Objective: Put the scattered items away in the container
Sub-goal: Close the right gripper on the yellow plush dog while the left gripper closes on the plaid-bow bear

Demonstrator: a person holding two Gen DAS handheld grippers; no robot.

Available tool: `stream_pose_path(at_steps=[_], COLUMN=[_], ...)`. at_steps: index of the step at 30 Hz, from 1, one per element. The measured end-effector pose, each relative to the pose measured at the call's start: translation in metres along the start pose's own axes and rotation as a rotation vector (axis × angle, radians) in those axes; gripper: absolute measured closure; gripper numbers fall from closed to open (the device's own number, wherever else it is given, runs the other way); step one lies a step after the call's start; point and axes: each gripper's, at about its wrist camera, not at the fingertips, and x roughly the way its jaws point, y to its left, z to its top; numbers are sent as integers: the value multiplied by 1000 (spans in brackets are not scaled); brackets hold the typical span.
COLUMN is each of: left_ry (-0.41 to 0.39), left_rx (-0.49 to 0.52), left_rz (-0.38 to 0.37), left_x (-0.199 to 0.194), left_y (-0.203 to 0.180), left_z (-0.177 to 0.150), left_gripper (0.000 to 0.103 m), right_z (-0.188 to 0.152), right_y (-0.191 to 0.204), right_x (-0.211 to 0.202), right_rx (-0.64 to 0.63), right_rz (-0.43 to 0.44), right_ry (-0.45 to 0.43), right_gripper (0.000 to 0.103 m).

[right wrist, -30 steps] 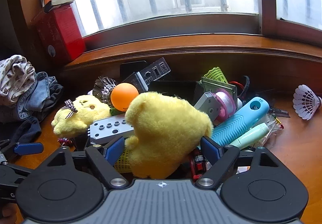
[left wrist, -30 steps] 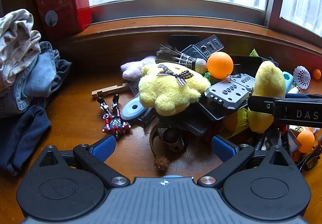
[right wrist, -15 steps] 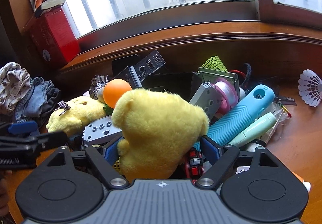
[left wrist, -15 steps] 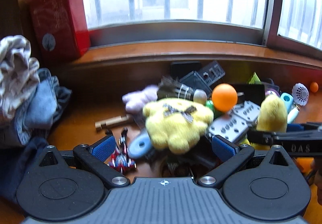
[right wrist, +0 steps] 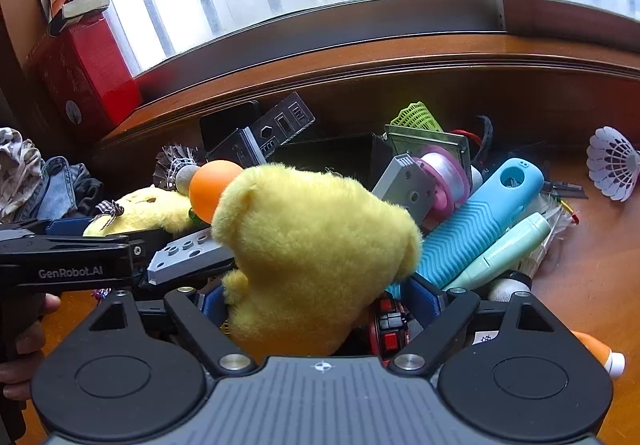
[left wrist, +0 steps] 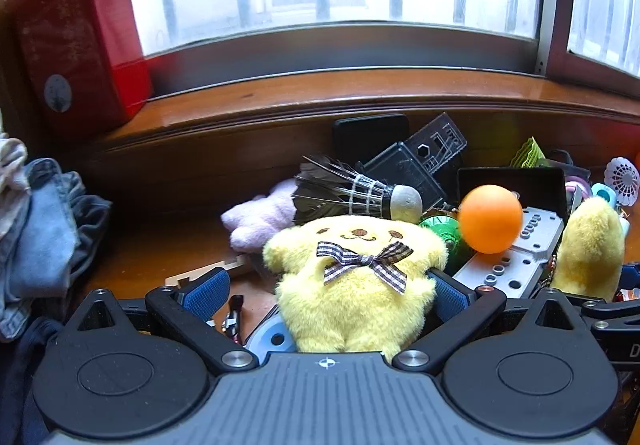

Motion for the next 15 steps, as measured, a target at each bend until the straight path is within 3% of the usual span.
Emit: stream_pose_path(at_steps=[4,9,12,15], left_ry=[-4,-35,-41,-42], left_rx=[2,40,55,50], left_rz=[-8,-33,-19,11], left_x=[3,-4,-4,-1], left_y=[-3,-11,-15,-16], left_z=[1,-1,-1,-2], left_gripper=[0,19,16,2], right_z=[0,0,0,-1], right_y=[-1,0,0,0], right_x=[0,-5,-5,-6], right_rx=[10,8,17,21], right_rz=[1,-9,-3,1], right_ry=[-8,-28,-29,-27], right_gripper=[18,24,24,24])
